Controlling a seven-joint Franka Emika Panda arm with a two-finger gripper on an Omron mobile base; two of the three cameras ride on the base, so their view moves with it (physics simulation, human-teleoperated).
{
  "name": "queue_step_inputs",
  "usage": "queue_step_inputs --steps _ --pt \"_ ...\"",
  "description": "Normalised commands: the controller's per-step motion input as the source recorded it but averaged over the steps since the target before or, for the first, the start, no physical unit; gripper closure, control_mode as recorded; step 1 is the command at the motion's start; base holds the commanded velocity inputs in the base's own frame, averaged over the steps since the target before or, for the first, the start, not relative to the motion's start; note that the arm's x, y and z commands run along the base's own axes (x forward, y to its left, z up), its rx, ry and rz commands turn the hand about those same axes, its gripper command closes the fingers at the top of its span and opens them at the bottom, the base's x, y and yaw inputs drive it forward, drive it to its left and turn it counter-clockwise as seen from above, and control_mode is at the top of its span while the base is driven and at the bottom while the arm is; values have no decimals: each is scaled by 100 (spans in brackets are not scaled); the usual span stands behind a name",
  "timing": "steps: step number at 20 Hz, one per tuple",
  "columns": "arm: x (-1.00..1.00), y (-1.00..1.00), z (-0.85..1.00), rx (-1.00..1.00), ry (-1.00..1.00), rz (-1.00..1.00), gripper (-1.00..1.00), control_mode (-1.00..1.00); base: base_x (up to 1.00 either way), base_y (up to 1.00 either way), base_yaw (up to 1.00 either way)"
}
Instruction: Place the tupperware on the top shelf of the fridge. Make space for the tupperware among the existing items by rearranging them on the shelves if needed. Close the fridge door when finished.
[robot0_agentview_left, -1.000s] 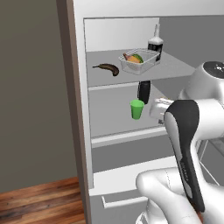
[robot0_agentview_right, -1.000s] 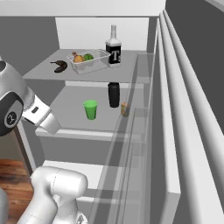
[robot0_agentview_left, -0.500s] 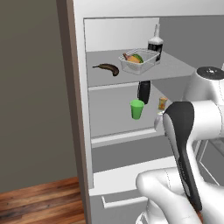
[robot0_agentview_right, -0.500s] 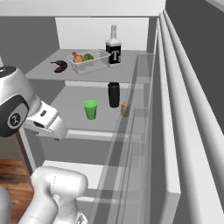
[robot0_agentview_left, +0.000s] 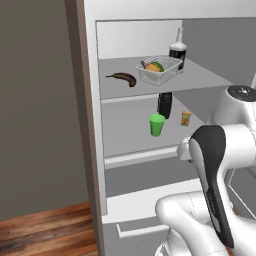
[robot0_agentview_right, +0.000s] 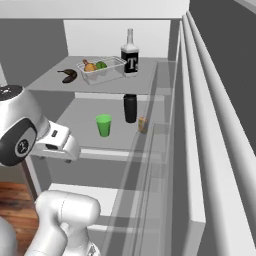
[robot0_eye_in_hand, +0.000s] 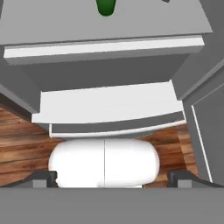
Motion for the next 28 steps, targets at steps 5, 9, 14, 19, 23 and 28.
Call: queue_step_inputs --steps 5,9,14,19,23,28 --pt "0 0 0 0 0 0 -100 100 -24 0 4" --pt "0 0 0 0 0 0 -100 100 -91 -1 0" --pt "0 0 0 0 0 0 -100 100 -92 -4 0" --pt "0 0 0 0 0 0 -100 100 -77 0 0" --pt "0 0 0 0 0 0 -100 100 -74 0 0" --pt "0 0 0 0 0 0 -100 100 -64 0 0"
